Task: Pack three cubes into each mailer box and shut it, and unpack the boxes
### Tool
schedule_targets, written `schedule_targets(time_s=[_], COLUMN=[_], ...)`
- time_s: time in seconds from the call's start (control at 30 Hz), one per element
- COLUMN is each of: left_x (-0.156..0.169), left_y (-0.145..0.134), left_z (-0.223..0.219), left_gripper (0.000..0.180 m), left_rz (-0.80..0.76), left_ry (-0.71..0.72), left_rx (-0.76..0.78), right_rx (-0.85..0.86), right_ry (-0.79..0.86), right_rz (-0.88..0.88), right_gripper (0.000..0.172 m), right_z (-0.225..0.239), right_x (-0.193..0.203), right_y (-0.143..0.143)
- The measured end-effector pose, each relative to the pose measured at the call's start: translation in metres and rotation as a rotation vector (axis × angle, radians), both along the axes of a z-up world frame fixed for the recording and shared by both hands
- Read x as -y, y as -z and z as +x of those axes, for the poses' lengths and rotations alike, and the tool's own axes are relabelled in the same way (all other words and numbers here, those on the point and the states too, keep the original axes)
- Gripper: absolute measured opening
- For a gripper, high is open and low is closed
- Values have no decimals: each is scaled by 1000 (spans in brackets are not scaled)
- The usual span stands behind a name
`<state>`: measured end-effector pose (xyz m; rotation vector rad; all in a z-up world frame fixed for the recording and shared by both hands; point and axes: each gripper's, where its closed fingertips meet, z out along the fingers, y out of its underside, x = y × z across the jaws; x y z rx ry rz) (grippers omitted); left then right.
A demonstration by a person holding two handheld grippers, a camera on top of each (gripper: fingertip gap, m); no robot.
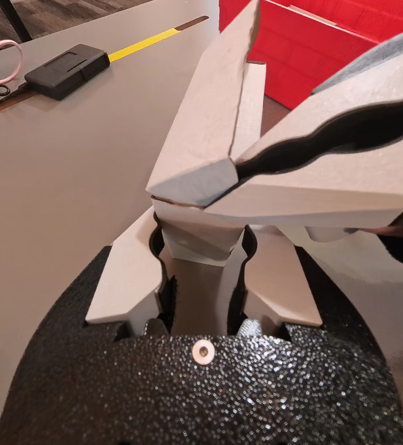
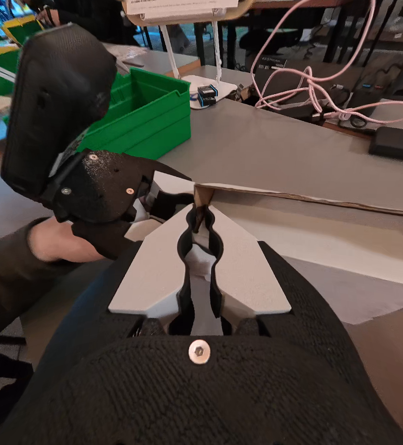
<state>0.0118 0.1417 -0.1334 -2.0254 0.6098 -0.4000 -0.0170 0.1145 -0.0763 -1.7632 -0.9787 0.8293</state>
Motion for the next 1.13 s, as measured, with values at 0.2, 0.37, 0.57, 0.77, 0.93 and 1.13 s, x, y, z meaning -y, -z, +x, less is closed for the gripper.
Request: schedule_targets(time_s=[0.2, 0.37, 0.57, 0.77, 0.93, 1.13], left_x=[1, 1, 0, 1, 1, 1], left_y=[0, -1, 0, 0, 0, 1], left_z=[0, 1, 1, 0, -1, -1], left_gripper=[65, 65, 65, 65, 65, 64], left_rz=[9, 18, 15, 5, -8, -26], left_ry=[4, 7, 7, 0, 4, -7], left_rx=[-3, -14, -6, -8, -22, -39], right_rx=[-128, -117, 123, 239, 330, 385], right_ry=[57, 340, 234, 121, 142, 145], right_rz=[179, 278, 63, 11, -48, -192], right_gripper=[14, 9, 38, 7, 1, 1], right_z=[43, 123, 130, 108, 105, 101], right_x=[1, -73, -109, -111, -114, -116], right_y=[-43, -76, -21, -10, -12, -13])
